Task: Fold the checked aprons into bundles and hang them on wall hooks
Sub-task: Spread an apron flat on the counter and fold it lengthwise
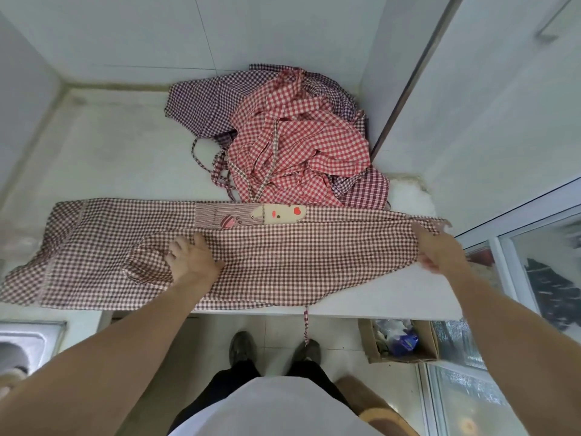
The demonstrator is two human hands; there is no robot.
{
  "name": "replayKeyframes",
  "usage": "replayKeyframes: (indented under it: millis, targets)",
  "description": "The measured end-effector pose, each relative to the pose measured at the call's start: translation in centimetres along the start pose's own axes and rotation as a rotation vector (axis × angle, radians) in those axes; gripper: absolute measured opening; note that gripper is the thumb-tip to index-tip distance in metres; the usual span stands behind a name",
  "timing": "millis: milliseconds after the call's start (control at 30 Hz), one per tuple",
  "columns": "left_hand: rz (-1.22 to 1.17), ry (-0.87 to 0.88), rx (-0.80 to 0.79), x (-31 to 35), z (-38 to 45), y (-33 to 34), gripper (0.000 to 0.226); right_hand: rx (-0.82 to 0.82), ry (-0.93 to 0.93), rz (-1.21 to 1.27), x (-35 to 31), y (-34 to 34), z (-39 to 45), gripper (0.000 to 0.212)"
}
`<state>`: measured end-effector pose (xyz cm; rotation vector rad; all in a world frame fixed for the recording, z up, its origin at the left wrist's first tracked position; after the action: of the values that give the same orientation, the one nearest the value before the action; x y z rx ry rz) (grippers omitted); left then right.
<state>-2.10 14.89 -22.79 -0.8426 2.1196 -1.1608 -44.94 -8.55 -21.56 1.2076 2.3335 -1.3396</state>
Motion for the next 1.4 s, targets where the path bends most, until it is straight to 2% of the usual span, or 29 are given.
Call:
replayKeyframes:
  millis: [33, 100, 167, 267, 367, 400, 467, 500, 567, 633, 667, 700, 767, 800, 900, 967, 1033, 1100, 1133, 1167, 1200, 1267, 1300, 1367, 1400]
  targets:
    - [-0.051, 0.000, -0.032, 0.9, -0.3, 0.0, 0.080, -0.116, 0.159, 0.237, 0.1, 0.2, 0.1, 0.063]
    - [-0.115, 0.009, -0.147, 2.4, -0.6, 0.5, 0.092, -0.202, 0.294, 0.489, -0.4, 0.3, 0.4, 0.055]
    - [-0.122, 0.011, -0.255, 3.2, -0.9, 0.9, 0.111, -0.256, 0.313, 0.608, -1.4, 0.4, 0.8, 0.042]
    - [-0.117, 0.006, -0.316, 3.6, -1.7, 1.2, 0.122, -0.269, 0.265, 0.661, -3.1, 0.9, 1.7, 0.037]
    - [-0.101, 0.008, -0.323, 3.9, -1.9, 1.6, 0.127, -0.215, 0.215, 0.719, -2.9, 0.8, 5.1, 0.050]
    - [-0.101, 0.010, -0.329, 3.8, -1.9, 1.7, 0.127, -0.230, 0.207, 0.745, -2.5, 1.1, 6.1, 0.044]
    - [-0.096, 0.014, -0.337, 3.7, -1.9, 2.1, 0.127, -0.288, 0.193, 0.840, -3.2, 1.1, 5.0, 0.013]
    - [-0.090, 0.019, -0.339, 3.7, -2.0, 2.3, 0.128, -0.301, 0.208, 0.886, -3.7, 0.8, 4.1, 0.010]
    - [-0.076, 0.025, -0.338, 3.6, -2.0, 2.6, 0.127, -0.337, 0.209, 0.996, -4.0, 0.3, 3.6, 0.014]
    - [-0.068, 0.031, -0.347, 3.4, -1.9, 2.8, 0.127, -0.353, 0.211, 1.100, -3.3, -0.7, 5.0, 0.047]
    - [-0.064, 0.034, -0.349, 3.5, -1.9, 2.9, 0.128, -0.325, 0.234, 1.140, -2.7, -1.3, 5.8, 0.058]
    - [-0.061, 0.034, -0.350, 3.5, -1.9, 2.9, 0.128, -0.291, 0.266, 1.154, -2.2, -1.9, 6.0, 0.059]
    - [-0.046, 0.038, -0.349, 3.5, -1.8, 2.9, 0.128, -0.269, 0.289, 1.126, -1.9, -2.8, 5.5, 0.038]
    - [-0.037, 0.040, -0.348, 3.5, -1.9, 3.0, 0.128, -0.267, 0.288, 1.121, -1.8, -3.2, 5.3, 0.034]
    - [-0.013, 0.054, -0.342, 3.5, -2.1, 2.9, 0.127, -0.196, 0.240, 1.114, -1.5, -4.2, 5.7, 0.046]
    - [0.004, 0.066, -0.338, 3.7, -2.3, 2.9, 0.127, -0.095, 0.222, 1.078, -0.9, -4.8, 6.0, 0.043]
    - [0.015, 0.079, -0.342, 3.9, -2.5, 3.0, 0.127, -0.086, 0.235, 1.094, -0.4, -4.6, 6.9, 0.033]
    - [0.007, 0.085, -0.345, 3.9, -2.6, 3.1, 0.128, -0.005, 0.240, 0.855, 0.0, -5.2, 6.9, 0.024]
    - [0.005, 0.085, -0.344, 3.9, -2.7, 3.2, 0.128, 0.066, 0.162, 0.621, 0.0, -5.6, 6.9, 0.012]
    - [0.003, 0.084, -0.343, 3.8, -2.7, 3.2, 0.128, 0.219, 0.085, 0.394, -0.1, -6.6, 6.2, 0.016]
    - [0.001, 0.084, -0.342, 3.7, -2.7, 3.2, 0.128, 0.347, 0.051, 0.433, 0.2, -7.2, 6.2, 0.030]
    - [-0.006, 0.086, -0.336, 3.7, -2.7, 3.2, 0.128, 0.505, -0.086, 0.475, 0.1, -7.4, 4.4, 0.040]
    - [-0.012, 0.085, -0.328, 3.7, -2.6, 3.1, 0.127, 0.472, -0.235, 0.414, -0.9, -6.7, 3.4, 0.041]
    - [-0.034, 0.070, -0.308, 3.8, -2.6, 2.8, 0.126, 0.182, -0.510, 0.215, -2.7, -4.1, 2.5, 0.039]
    - [-0.044, 0.065, -0.299, 3.9, -2.6, 2.6, 0.125, 0.031, -0.584, 0.114, -3.3, -2.6, 2.0, 0.042]
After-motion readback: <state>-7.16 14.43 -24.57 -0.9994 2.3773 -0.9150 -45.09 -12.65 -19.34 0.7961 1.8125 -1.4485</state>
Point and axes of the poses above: each hand's wrist, its own z-axis towards the middle knuckle, its own y-axis out of the palm, x = y × z, the point moved 4 cm from there along z, towards the middle knuckle, and after that the axes turned 7 degrees about z, right-handed, at the moved point
